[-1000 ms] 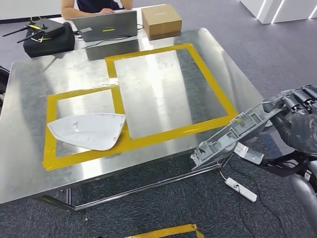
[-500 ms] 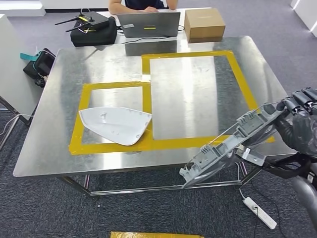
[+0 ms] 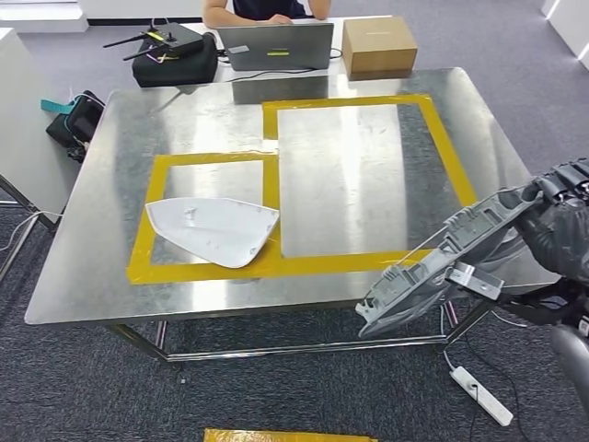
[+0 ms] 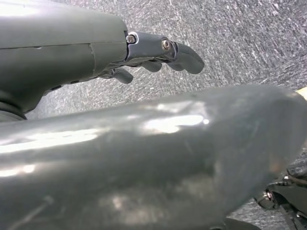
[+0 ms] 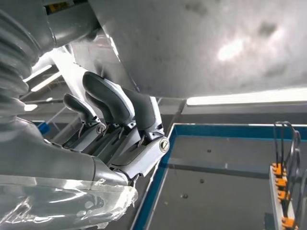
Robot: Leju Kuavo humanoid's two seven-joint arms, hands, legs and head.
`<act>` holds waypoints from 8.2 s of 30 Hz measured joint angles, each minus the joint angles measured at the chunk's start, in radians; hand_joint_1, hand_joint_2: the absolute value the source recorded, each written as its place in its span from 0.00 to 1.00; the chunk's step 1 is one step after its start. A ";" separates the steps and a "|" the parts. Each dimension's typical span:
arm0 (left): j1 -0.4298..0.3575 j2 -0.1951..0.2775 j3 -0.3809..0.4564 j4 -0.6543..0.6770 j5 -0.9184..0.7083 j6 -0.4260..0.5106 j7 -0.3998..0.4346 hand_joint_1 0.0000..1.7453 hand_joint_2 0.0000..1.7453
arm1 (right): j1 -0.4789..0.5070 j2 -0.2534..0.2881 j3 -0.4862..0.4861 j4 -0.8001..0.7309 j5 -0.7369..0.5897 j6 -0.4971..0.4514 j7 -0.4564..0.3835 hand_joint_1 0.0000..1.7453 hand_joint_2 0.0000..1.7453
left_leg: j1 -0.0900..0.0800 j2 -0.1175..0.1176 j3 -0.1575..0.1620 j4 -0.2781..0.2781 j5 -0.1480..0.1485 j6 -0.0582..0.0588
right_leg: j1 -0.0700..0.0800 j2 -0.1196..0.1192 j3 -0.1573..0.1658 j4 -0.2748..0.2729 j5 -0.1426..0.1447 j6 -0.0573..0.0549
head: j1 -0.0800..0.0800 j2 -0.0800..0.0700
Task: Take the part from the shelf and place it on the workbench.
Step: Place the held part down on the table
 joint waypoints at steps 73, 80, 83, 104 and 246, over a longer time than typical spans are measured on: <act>-0.029 0.169 0.094 -0.001 -0.107 -0.115 0.035 0.00 0.00 | -0.863 0.097 0.242 0.959 0.008 0.217 0.069 1.00 1.00 | -0.008 -0.002 -0.013 0.001 0.008 0.012 | -0.008 -0.003 -0.003 -0.011 0.010 0.013 | 0.000 0.000; -0.038 0.189 0.102 -0.001 -0.107 -0.115 0.049 0.00 0.00 | -0.862 0.232 0.307 1.068 0.056 0.131 0.090 1.00 1.00 | -0.006 -0.002 -0.012 0.001 0.008 0.011 | -0.006 -0.004 -0.002 -0.011 0.010 0.013 | 0.000 0.000; -0.042 0.196 0.109 -0.001 -0.107 -0.110 0.057 0.00 0.00 | -0.861 0.286 0.325 1.113 0.066 0.093 0.100 1.00 1.00 | -0.005 -0.001 -0.008 0.000 0.007 0.009 | -0.005 -0.003 0.001 -0.012 0.009 0.012 | 0.000 0.000; -0.047 0.214 0.126 -0.001 -0.108 -0.101 0.073 0.00 0.00 | -0.888 0.438 0.346 1.242 0.082 0.059 0.104 1.00 1.00 | -0.001 -0.001 0.020 0.000 -0.003 0.003 | 0.002 -0.002 0.023 -0.020 0.002 0.003 | 0.000 0.000; -0.033 0.211 0.150 -0.001 -0.173 -0.075 0.088 0.00 0.00 | -0.812 0.473 0.341 1.190 0.073 0.244 0.220 0.00 0.00 | 0.004 0.000 0.046 0.000 -0.023 0.008 | 0.009 -0.001 0.059 -0.041 -0.010 0.002 | 0.000 0.000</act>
